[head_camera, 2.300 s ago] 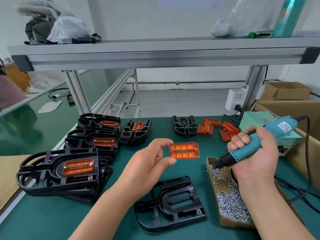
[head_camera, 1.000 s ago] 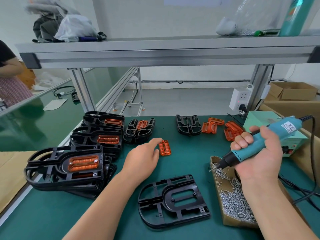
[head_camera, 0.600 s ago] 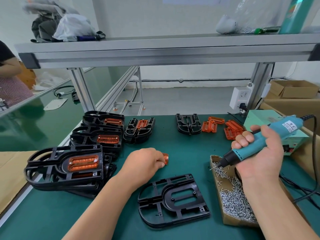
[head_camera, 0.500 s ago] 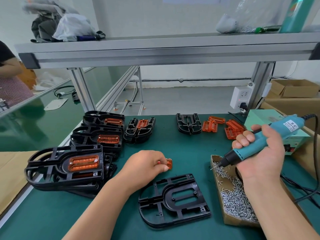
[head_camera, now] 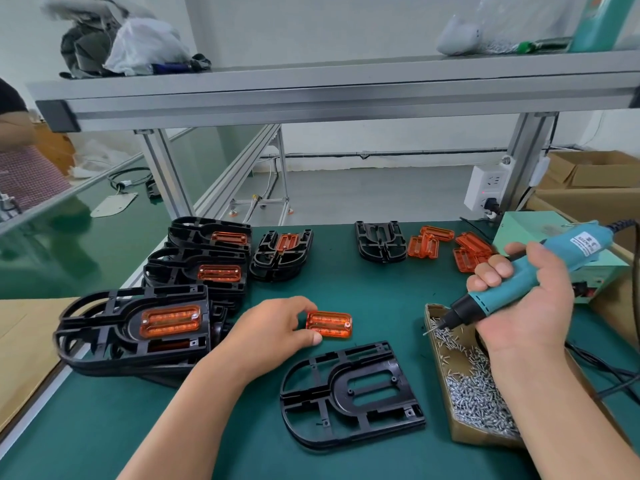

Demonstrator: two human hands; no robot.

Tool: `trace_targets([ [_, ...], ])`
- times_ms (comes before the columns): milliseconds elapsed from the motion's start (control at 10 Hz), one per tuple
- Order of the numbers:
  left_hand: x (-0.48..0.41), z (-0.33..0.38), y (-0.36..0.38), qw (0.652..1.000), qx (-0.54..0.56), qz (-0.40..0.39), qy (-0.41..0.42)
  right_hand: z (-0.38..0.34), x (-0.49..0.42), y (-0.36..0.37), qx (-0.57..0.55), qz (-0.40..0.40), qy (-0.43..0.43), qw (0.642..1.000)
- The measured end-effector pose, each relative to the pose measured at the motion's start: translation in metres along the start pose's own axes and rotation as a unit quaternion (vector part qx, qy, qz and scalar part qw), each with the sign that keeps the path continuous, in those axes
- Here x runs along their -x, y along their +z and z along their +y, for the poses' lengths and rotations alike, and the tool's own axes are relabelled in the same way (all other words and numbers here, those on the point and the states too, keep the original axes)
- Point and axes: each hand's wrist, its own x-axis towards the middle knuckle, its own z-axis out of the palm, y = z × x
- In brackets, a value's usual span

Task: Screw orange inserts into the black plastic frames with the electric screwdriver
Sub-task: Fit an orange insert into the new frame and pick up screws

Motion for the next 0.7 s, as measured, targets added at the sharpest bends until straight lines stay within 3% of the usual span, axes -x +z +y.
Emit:
trace_targets([
  [200, 0.001, 0.004, 0.004, 0.997, 0.006, 0.063, 0.053, 0.000, 0.000, 0.000, -0.006, 0.004, -0.001, 1.000],
  [700, 0.004, 0.014, 0.009, 0.994, 0.068, 0.048, 0.076, -0.002, 0.001, 0.001, -0.012, 0.007, -0.005, 1.000],
])
